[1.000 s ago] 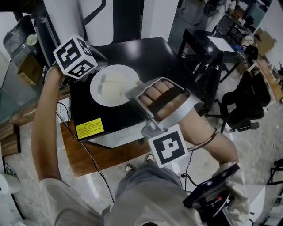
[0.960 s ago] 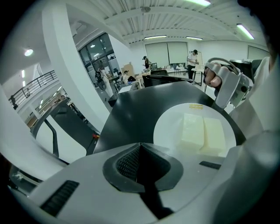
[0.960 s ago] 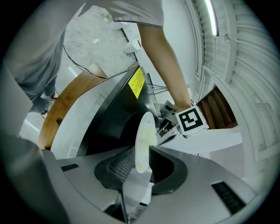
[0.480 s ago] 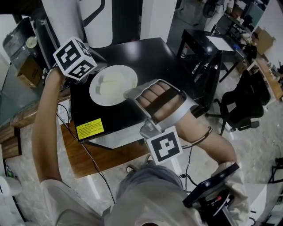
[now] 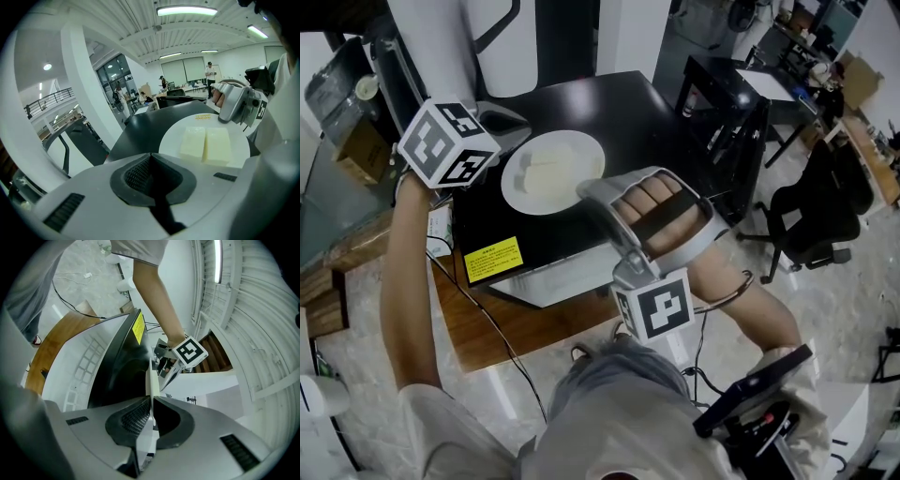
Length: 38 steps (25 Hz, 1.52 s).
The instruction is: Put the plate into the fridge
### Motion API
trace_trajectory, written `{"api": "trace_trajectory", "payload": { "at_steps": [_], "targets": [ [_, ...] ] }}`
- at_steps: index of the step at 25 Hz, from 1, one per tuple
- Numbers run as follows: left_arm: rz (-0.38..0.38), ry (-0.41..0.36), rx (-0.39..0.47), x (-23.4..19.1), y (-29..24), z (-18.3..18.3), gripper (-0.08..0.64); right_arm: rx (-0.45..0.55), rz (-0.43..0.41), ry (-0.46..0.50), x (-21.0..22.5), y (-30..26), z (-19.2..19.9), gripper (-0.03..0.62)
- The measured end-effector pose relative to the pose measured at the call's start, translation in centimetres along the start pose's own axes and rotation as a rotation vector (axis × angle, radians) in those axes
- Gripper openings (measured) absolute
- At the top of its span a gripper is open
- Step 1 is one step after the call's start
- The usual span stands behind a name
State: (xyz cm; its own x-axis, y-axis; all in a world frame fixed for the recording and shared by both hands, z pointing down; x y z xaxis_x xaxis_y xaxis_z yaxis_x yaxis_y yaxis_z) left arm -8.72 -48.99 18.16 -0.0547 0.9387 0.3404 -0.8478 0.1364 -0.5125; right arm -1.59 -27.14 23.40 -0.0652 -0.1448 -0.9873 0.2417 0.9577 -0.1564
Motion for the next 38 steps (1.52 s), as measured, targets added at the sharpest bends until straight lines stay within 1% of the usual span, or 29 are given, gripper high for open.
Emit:
{"api": "trace_trajectory", "payload": {
  "at_steps": [2,4,5,7,9,13,15,19,22,24,26,30,32,35,38],
  "targets": [
    [-0.053,-0.031,0.012,2.3,0.9,-0.1,0.018,-0.003,0.006,-0.013,-0.7,1.4,-0.8,0.031],
    [-0.107,-0.064,0.021,4.6,0.0,0.4,0.018,-0.001,0.008,-0.031,-2.5,2.4,-0.4,0.031],
    [-0.119,-0.069,0.032,5.1,-0.3,0.5,0.018,-0.003,0.008,-0.038,-2.9,2.4,-0.1,0.031],
    [-0.122,-0.067,0.058,4.9,-0.2,0.1,0.018,-0.009,0.007,-0.051,-2.1,1.8,0.4,0.031],
    [-0.123,-0.072,0.063,4.5,0.8,-0.6,0.018,-0.016,0.003,-0.061,-0.7,1.3,0.4,0.031],
    [-0.130,-0.088,0.057,6.2,2.2,-0.8,0.018,-0.030,0.004,-0.054,-0.5,2.3,-0.6,0.030],
    [-0.134,-0.093,0.042,6.8,2.6,-0.6,0.018,-0.032,0.001,-0.050,-0.9,2.9,-1.0,0.029],
    [-0.140,-0.117,-0.026,7.3,3.2,-0.1,0.018,-0.039,0.009,-0.041,-1.1,4.0,-1.7,0.029],
    [-0.132,-0.098,-0.018,7.4,4.3,-0.4,0.018,-0.041,0.026,-0.044,-0.7,4.8,-2.3,0.031],
    [-0.136,-0.085,0.018,8.3,5.5,-0.8,0.018,-0.044,0.040,-0.044,-0.4,5.3,-2.7,0.031],
    [-0.152,-0.081,0.080,10.1,7.3,-1.2,0.018,-0.047,0.065,-0.055,-0.3,5.9,-3.1,0.031],
    [-0.176,-0.043,0.261,14.6,10.4,-2.1,0.018,-0.061,0.117,-0.075,-0.2,7.0,-2.6,0.029],
    [-0.170,-0.017,0.337,16.8,11.4,-1.9,0.018,-0.064,0.129,-0.087,-0.4,7.4,-2.5,0.030],
    [-0.150,0.056,0.405,19.3,12.4,-0.5,0.018,-0.068,0.140,-0.092,-0.9,7.6,-3.0,0.029],
    [-0.171,0.166,0.511,21.2,13.0,0.3,0.018,-0.073,0.147,-0.101,-1.2,8.1,-3.7,0.029]
  ]
}}
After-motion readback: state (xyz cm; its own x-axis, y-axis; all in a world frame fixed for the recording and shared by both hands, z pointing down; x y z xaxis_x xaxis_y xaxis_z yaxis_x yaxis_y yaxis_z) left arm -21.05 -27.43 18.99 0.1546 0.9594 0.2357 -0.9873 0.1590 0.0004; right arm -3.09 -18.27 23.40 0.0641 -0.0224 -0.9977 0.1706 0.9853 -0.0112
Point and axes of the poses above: the fingertips, and each gripper's own axes: y backward along the fingers, x to its right, z out of its underside, the point moved 10 cm from there along y, backward along the fingers, and after that the axes turned 10 degrees about x, right-handed, at the moved point
